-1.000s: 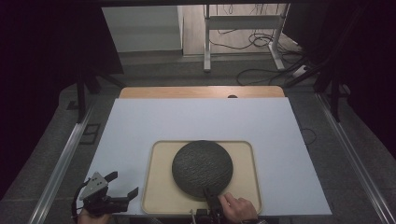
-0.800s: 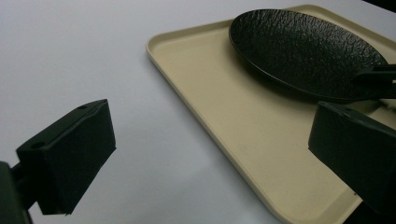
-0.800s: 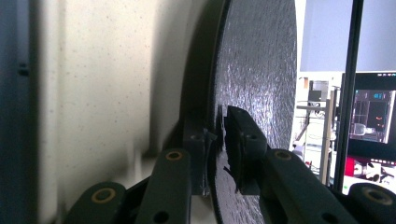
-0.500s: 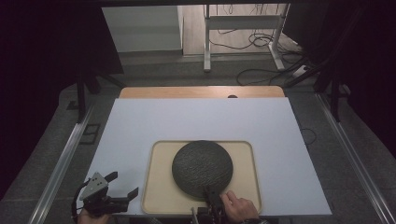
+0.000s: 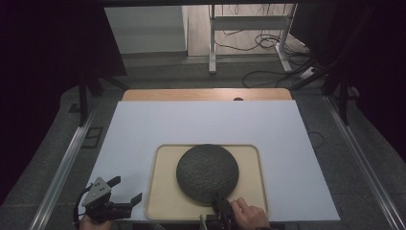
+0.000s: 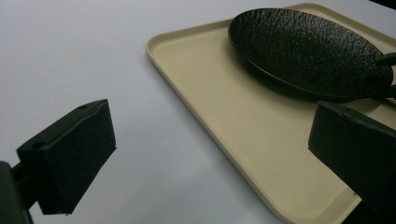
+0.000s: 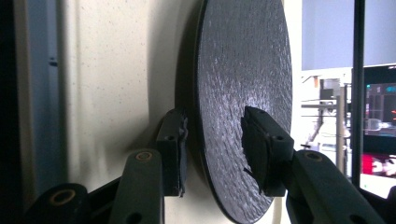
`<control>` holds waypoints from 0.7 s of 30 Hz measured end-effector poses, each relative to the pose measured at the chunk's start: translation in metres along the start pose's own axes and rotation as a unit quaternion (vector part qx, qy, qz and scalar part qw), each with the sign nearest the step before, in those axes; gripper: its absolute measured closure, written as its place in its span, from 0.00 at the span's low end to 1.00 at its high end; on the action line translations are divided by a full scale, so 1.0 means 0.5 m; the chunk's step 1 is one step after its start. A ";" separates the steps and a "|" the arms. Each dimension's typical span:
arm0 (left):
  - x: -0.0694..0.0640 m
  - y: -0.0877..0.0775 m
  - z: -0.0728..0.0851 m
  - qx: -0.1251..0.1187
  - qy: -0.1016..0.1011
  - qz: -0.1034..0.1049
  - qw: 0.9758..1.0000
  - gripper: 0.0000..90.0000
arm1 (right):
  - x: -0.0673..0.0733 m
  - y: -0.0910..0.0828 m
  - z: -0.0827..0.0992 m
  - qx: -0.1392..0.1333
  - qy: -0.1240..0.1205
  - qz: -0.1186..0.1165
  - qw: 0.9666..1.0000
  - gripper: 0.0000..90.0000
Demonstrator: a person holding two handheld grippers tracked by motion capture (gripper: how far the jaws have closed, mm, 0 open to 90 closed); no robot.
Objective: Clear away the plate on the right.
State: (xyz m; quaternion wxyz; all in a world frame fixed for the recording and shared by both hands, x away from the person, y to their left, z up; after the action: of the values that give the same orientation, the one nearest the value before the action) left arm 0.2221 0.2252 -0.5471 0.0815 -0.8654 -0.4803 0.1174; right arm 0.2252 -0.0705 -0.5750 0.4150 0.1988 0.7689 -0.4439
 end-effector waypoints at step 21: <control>0.000 0.001 0.000 0.002 -0.001 -0.001 1.000 0.00 | -0.027 -0.041 0.004 -0.019 0.031 0.006 0.999 0.63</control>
State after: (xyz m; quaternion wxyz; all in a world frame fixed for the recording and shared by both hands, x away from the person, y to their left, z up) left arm 0.2225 0.2247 -0.5474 0.0831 -0.8646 -0.4811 0.1190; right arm 0.2201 -0.0823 -0.5539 0.3972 0.2088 0.7887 -0.4202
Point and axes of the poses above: each handheld gripper's, and its own axes: y roughly forward along the jaws, z roughly out of its underside, x roughly to its left, the point moved 7 cm from there along y, roughly forward along the jaws, and after that the axes turned 14 degrees about -x, right-handed, at the moved point
